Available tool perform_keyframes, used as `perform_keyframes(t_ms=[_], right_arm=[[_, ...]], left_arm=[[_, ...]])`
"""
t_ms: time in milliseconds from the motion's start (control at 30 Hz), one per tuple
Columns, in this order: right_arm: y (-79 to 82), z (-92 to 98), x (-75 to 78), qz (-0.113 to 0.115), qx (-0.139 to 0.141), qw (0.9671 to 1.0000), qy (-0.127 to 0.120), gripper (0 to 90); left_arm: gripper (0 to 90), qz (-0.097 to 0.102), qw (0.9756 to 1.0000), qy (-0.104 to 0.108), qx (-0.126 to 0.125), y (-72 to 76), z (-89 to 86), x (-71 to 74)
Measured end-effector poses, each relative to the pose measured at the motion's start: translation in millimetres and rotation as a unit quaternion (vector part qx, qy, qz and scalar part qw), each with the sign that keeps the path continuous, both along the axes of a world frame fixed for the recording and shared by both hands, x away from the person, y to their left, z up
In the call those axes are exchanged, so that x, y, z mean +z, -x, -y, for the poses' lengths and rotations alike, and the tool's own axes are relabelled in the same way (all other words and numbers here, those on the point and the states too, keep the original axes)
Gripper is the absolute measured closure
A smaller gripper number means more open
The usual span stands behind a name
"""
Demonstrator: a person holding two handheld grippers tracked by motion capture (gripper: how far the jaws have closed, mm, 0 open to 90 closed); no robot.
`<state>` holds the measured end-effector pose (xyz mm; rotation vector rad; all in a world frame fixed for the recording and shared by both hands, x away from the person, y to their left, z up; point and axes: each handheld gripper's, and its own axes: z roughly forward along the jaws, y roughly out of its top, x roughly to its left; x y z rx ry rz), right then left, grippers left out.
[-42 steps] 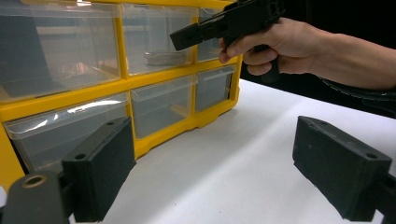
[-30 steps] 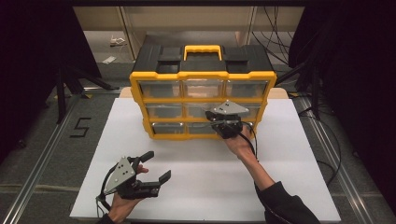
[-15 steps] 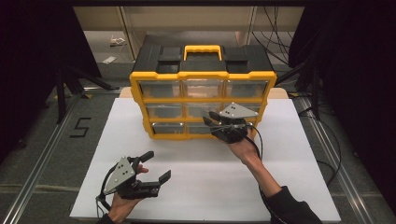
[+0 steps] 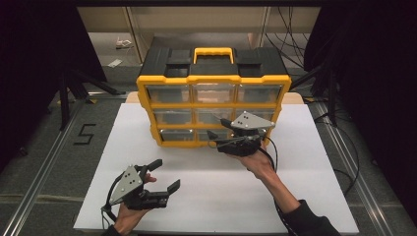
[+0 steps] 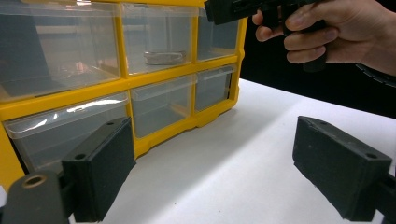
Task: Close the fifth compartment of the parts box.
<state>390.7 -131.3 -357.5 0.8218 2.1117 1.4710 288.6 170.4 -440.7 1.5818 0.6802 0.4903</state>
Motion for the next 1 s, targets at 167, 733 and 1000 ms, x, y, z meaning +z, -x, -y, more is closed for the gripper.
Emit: perform_keyframes(t_ms=[167,733,1000], right_arm=[[2.9,0.1,1.7,0.002,0.004,1.0,-0.004,36.4],[12.9,9.6,4.5,0.015,0.007,0.9994,-0.032,30.1],[21.5,15.6,5.4,0.027,0.008,0.9985,-0.046,30.0]], left_arm=[[12.6,-0.001,1.0,0.001,-0.001,-0.1,-0.2,0.1],[12.5,-0.004,1.0,0.003,-0.005,-0.4,-0.6,0.2],[12.5,-0.004,1.0,0.003,-0.005,-0.2,-0.5,0.2]])
